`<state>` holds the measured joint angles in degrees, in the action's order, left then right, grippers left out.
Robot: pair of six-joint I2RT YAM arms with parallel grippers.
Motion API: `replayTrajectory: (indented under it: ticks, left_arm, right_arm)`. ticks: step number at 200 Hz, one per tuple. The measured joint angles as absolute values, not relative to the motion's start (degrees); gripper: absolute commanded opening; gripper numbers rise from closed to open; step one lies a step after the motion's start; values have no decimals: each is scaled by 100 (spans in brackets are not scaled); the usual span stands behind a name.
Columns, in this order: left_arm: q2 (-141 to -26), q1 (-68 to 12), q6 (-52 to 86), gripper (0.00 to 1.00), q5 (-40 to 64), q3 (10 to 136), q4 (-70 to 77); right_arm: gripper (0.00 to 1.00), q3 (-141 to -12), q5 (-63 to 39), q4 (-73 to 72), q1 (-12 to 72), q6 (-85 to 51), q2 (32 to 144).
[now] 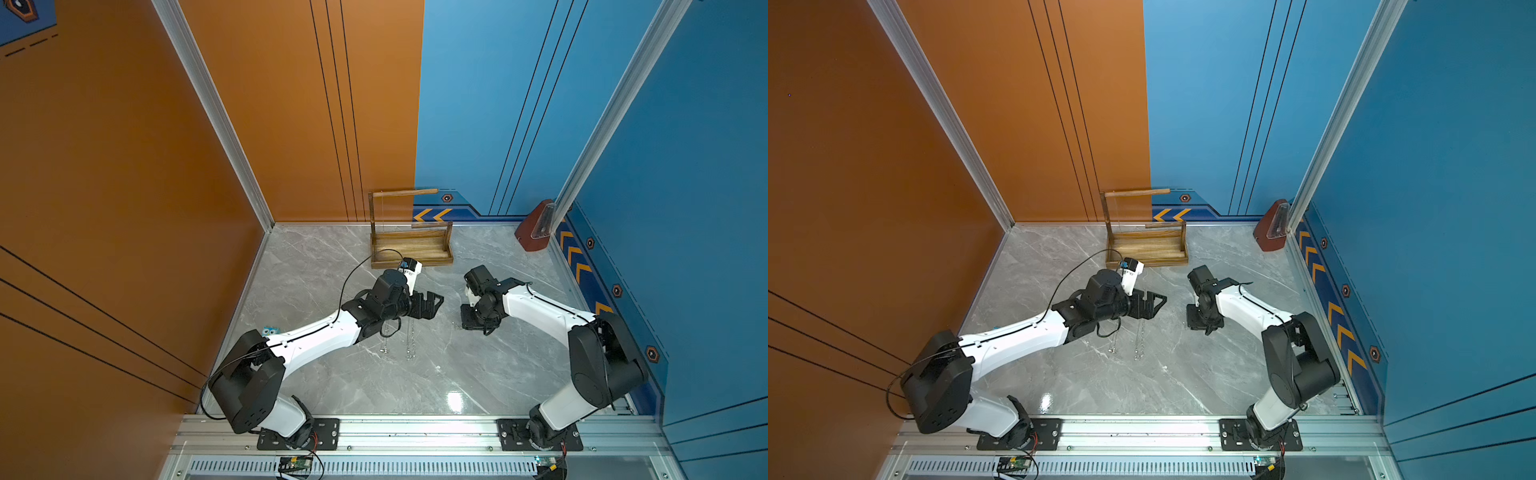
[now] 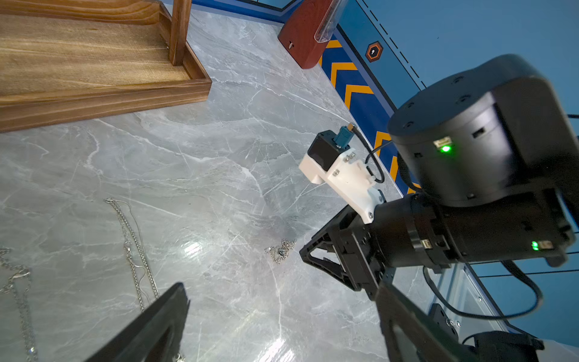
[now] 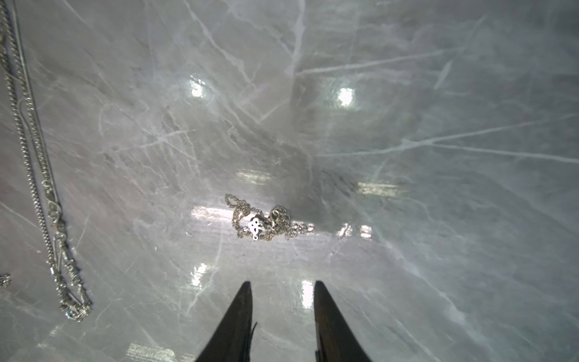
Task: Take the necklace off the jewelry display stand
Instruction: Place the necklace at the center of the board.
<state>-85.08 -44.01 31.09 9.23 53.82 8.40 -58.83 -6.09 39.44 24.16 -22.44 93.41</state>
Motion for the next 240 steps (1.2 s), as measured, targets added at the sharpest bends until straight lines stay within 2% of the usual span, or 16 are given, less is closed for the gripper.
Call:
replayTrajectory:
  ticks: [53,143,185,240]
  left_arm:
    - [-8508,-4401,3109,96,923,5382,840]
    - [-8508,-4401,3107,96,923,5382,840]
    - [-8493,-4401,3107,96,923,5382,840]
    - [-8447,-4401,3107,96,921,5382,840]
  right_arm:
    - [25,-6095,-419,3938,2467,-2252,9795]
    - [24,-6434,-226,3927,2637,-2290,10213]
    - [19,-6525,-95,3924,2700,-2290,10388]
    - [19,-6517,137,3966,2788,-2292,10392]
